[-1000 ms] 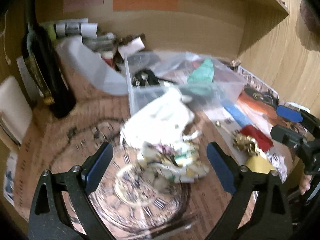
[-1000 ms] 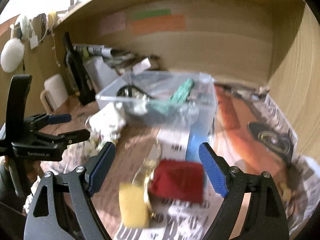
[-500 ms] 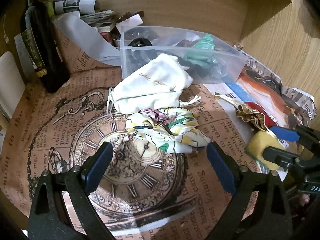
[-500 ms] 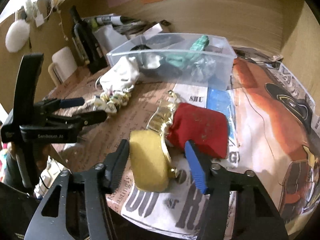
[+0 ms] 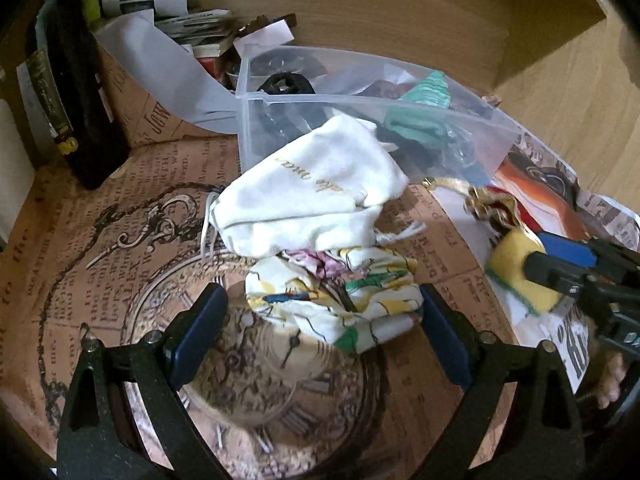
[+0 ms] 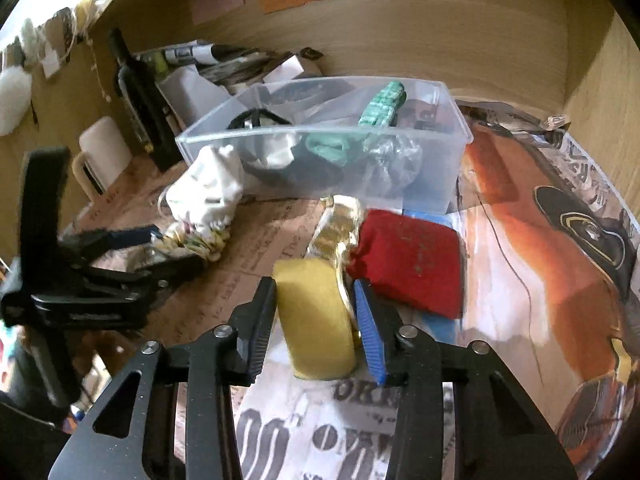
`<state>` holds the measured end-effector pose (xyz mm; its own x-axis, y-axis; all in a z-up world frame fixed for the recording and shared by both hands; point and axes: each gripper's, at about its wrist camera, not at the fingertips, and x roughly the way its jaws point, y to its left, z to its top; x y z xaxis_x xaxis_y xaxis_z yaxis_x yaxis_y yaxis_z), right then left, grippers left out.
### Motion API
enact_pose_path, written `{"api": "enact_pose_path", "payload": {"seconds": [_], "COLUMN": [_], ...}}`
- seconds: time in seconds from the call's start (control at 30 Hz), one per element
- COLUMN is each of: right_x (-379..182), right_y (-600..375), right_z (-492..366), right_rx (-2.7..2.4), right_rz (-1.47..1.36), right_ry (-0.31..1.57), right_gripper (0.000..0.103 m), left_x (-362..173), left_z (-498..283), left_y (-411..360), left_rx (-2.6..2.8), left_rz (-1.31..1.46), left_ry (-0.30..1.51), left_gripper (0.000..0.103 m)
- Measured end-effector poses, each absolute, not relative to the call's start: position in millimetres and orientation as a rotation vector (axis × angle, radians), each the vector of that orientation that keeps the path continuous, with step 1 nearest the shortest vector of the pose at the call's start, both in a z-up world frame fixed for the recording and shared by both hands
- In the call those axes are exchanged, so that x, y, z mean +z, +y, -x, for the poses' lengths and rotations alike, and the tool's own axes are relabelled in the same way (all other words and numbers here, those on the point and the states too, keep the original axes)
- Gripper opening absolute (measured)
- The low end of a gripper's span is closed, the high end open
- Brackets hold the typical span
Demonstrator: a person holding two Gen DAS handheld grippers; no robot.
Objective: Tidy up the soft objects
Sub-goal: 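Grasp the yellow sponge with the right tool while the left tool grasps the floral cloth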
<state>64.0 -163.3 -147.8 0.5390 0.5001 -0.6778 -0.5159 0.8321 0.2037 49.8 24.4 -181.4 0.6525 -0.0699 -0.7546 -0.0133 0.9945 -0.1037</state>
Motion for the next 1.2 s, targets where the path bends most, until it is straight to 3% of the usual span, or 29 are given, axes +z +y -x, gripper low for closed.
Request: {"api": "enact_pose_path", "payload": {"seconds": [0.2, 0.37, 0.43, 0.7, 0.77, 0.83, 1.2], "right_x": [-132, -133, -140, -153, -160, -164, -112], "right_y": [-173, -159, -153, -155, -152, -153, -160], "right_z": [-50, -42, -46, -58, -62, -62, -61], "right_rx": [0.611, 0.652, 0.649, 0.555, 0.563, 0.563, 0.619], "right_rz": [0.005, 0.047, 0.068, 0.123, 0.141, 0.125, 0.063], "right_ry": [0.762, 0.753, 0.771, 0.775, 0.808, 0.803, 0.667], "right_gripper": [0.037, 0.037, 0.037, 0.037, 0.025, 0.025, 0.024], "left_x": [-181, -177, -175, -155, -147, -139, -96], "left_z": [-50, -43, -39, -24, -21, -19, -31], "left_y": [21, 19, 18, 13, 11, 9, 15], "left_rx": [-0.053, -0.072, -0.090, -0.144, -0.155, -0.160, -0.169], "left_rz": [0.093, 0.081, 0.089, 0.077, 0.075, 0.071, 0.072], "left_ry": [0.842, 0.844, 0.850, 0.802, 0.782, 0.762, 0.657], "left_gripper": [0.067, 0.031, 0.026, 0.023, 0.023, 0.023, 0.023]}}
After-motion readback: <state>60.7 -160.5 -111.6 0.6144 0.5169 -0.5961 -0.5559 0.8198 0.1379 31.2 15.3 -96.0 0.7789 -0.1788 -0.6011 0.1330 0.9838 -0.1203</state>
